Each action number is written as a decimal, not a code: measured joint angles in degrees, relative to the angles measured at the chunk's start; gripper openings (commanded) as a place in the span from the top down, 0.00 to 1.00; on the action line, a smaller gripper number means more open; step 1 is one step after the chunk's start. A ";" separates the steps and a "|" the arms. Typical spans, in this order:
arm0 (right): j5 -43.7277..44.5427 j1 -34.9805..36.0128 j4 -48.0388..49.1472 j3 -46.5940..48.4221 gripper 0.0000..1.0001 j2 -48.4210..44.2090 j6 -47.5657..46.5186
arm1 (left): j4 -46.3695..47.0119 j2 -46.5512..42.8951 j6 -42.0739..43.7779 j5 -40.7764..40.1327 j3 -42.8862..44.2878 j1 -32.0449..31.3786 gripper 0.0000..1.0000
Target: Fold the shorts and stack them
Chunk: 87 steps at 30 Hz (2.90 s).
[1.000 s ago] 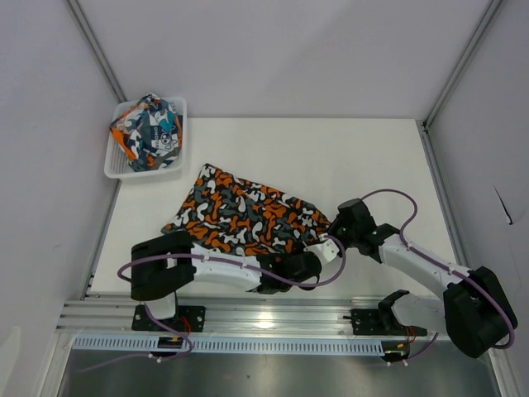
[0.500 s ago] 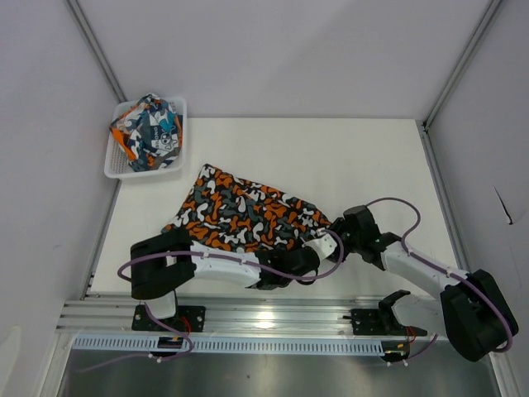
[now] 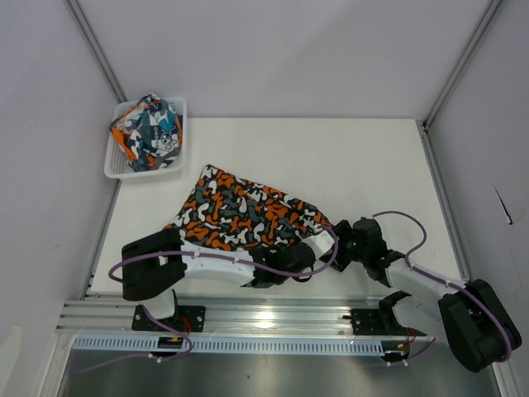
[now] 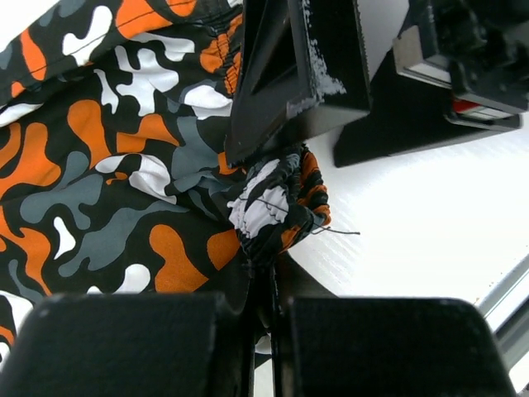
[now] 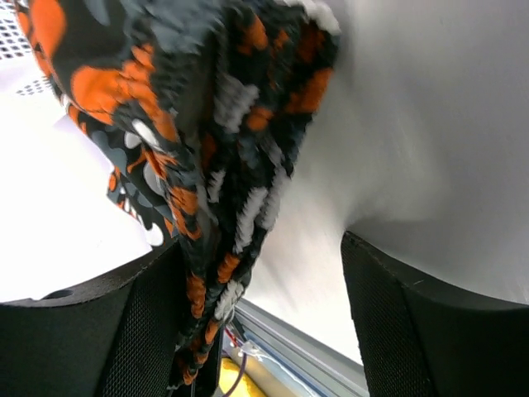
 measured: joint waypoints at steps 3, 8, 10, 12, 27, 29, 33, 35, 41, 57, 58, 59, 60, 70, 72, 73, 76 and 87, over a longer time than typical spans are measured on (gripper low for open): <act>0.42 -0.52 2.49 -0.24 0.29 0.22 0.22 | 0.63 -0.63 -0.09 0.24 -0.55 0.00 1.00; 1.01 -1.01 7.82 -0.33 0.36 4.15 1.09 | 1.11 -0.76 -0.48 0.70 -0.72 0.00 1.00; 1.01 -1.05 9.84 -0.37 0.39 6.32 1.44 | 1.25 -0.76 -0.50 1.29 -0.72 0.00 1.00; 0.76 -1.03 11.98 -0.37 0.46 8.48 1.79 | 1.29 -0.76 -0.61 1.66 -0.72 0.00 1.00; -6.51 -8.52 14.03 2.78 1.00 17.35 -7.89 | 2.47 -5.51 -4.07 8.87 -2.99 1.38 0.18; -8.04 -10.43 12.96 3.32 1.00 17.92 -12.13 | 2.19 -10.29 -5.07 11.39 -4.59 3.52 0.12; -10.60 -11.43 12.02 3.32 1.00 17.35 -18.95 | 0.79 -20.20 -9.18 16.98 -5.35 13.86 0.09; -10.64 -11.43 9.62 3.34 1.00 15.63 -22.25 | -1.60 -23.61 -11.72 18.18 -4.98 20.94 0.09; -9.57 -11.93 2.73 3.37 1.00 8.33 -29.64 | -12.15 -23.28 -17.81 21.00 -1.79 38.14 0.08; -17.40 -20.92 -1.33 15.19 1.00 13.14 -42.29 | -16.55 -15.30 -21.38 28.44 -0.46 62.40 0.08; -17.64 -20.92 -1.27 16.35 1.00 14.21 -42.88 | -16.11 -14.36 -21.49 28.70 -0.44 63.39 0.08; -17.97 -20.92 -1.07 17.03 0.99 15.10 -43.45 | -15.82 -13.14 -21.59 28.81 -0.28 64.28 0.08; -18.32 -20.87 -0.68 17.22 0.99 15.74 -43.95 | -15.69 -11.69 -21.70 29.00 -0.04 65.07 0.08; -17.86 -18.62 0.31 16.57 1.00 17.00 -46.27 | -17.73 5.79 -23.26 30.21 13.35 67.76 0.11; -17.73 -18.03 0.66 16.37 1.00 17.00 -46.62 | -17.90 8.11 -23.67 30.27 16.15 67.76 0.13; -17.64 -17.81 0.87 16.24 1.00 17.00 -46.69 | -17.99 9.16 -24.02 30.25 17.38 67.76 0.15; -17.44 -17.46 1.07 16.11 1.00 17.00 -46.82 | -18.71 11.91 -24.61 30.18 20.63 67.73 0.27; -17.09 -17.49 1.64 15.80 1.00 16.94 -46.88 | -22.97 16.26 -24.57 28.61 23.37 67.01 0.55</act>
